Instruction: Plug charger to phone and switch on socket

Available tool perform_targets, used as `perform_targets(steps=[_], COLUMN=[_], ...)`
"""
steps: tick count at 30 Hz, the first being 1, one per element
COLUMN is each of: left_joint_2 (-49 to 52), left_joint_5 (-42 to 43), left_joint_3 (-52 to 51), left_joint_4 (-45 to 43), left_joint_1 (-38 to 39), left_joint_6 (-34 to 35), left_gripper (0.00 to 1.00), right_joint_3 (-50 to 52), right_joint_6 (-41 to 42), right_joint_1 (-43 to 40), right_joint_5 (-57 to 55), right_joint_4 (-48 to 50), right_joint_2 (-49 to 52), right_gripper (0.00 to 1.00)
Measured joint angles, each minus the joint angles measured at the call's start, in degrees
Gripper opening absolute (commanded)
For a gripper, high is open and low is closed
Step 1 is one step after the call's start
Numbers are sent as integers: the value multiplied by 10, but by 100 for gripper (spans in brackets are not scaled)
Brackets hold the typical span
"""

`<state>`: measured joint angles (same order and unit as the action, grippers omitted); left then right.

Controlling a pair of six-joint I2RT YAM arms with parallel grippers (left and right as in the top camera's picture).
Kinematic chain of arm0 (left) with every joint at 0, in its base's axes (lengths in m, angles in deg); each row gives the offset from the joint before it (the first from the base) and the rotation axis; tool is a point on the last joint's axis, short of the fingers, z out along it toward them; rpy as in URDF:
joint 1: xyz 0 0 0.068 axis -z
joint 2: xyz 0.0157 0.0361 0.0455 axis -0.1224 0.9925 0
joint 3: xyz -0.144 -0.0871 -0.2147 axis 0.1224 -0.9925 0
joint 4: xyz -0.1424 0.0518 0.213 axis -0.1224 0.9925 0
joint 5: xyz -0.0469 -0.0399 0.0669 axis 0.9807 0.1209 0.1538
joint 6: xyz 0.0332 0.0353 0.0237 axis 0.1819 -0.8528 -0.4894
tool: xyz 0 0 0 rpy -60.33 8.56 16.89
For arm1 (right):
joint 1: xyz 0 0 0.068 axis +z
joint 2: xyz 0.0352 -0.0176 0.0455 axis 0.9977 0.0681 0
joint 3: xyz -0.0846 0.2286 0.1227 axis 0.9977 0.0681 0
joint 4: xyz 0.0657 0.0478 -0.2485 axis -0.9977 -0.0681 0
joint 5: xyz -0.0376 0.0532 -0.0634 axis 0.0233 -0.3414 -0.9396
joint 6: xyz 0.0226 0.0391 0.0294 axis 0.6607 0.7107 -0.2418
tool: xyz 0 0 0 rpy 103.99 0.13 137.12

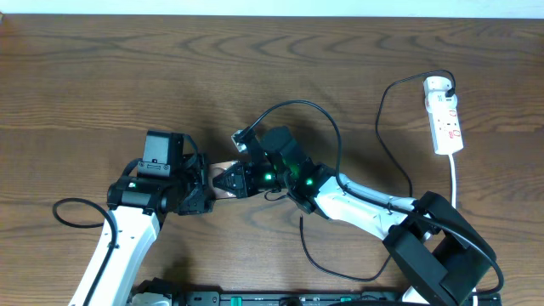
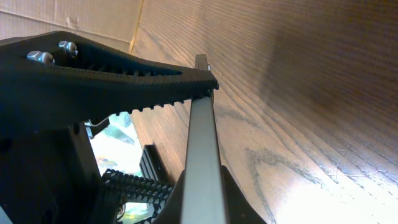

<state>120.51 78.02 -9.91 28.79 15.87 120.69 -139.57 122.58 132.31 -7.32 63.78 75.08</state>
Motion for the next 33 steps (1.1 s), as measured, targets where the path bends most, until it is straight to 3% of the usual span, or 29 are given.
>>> perform_targets(steps=[4,7,33], left_joint_2=[0,0,-5], left_joint_5=[0,0,7], left_joint_3=[0,0,0], left_joint_4=[0,0,-2], left_joint_1=[0,0,0], left_joint_6=[0,0,-25], left_gripper=[71,85,86], right_joint_3=[0,0,0], right_joint_6=[0,0,1], right_joint_1=[0,0,0], right_joint_5=[0,0,-4], right_joint_4=[0,0,-18], right_joint_2=[0,0,0], right_gripper=[1,2,1])
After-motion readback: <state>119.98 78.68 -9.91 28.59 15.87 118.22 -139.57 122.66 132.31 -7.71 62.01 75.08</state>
